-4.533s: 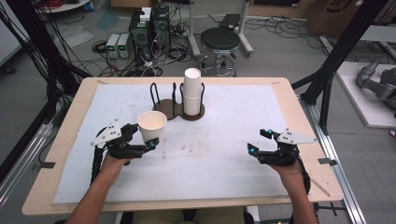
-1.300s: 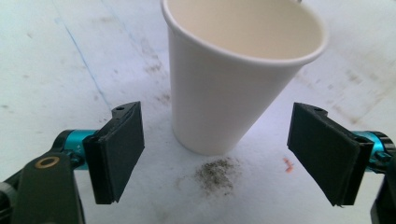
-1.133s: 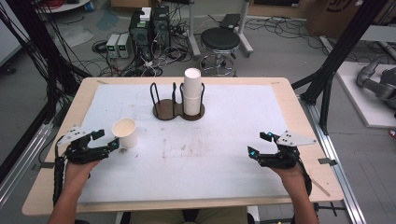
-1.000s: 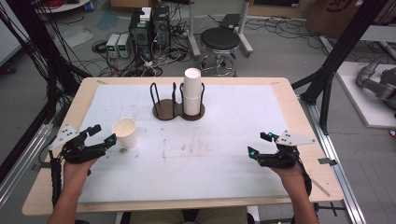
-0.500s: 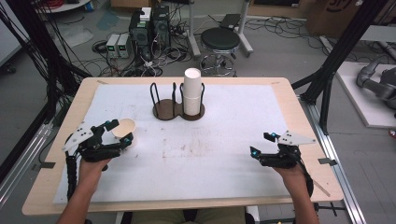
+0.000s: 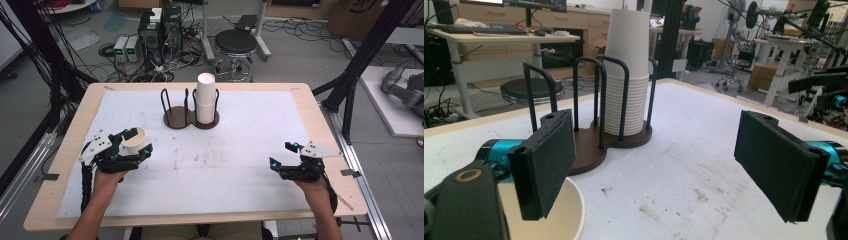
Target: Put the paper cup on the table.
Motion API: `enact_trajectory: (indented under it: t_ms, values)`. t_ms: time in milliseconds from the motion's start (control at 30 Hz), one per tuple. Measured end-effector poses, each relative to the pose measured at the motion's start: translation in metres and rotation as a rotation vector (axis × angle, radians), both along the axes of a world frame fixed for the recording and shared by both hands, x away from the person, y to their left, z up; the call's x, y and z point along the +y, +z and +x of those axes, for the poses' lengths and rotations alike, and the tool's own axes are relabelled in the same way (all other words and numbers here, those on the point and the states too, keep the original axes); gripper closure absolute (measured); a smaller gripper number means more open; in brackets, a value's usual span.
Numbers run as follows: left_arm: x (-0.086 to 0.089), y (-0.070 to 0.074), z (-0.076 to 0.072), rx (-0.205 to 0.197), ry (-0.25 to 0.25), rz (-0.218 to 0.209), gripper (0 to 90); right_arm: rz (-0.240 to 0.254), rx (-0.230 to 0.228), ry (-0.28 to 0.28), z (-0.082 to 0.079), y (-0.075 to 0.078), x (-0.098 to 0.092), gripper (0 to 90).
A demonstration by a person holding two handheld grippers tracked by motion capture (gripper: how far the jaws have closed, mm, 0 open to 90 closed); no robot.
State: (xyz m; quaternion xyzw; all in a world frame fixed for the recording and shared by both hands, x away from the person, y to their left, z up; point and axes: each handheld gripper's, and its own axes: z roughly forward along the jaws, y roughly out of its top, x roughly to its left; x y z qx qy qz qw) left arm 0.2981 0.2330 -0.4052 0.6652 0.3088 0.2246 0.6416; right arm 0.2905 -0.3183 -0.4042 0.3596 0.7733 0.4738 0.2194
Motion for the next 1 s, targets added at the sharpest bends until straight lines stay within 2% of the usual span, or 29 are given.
enact_trajectory:
  t_ms: [567,1000]
  values:
    - [-0.0066,-0.0020,-0.0011,0.000,-0.018,0.016,17.1,0.000,-0.005,0.006,-0.0062,0.0007,0.0029,16.4]
    - [-0.0071,-0.0040,0.0002,-0.001,-0.021,0.005,17.3,0.007,-0.003,0.011,-0.0045,-0.0001,0.0022,16.4]
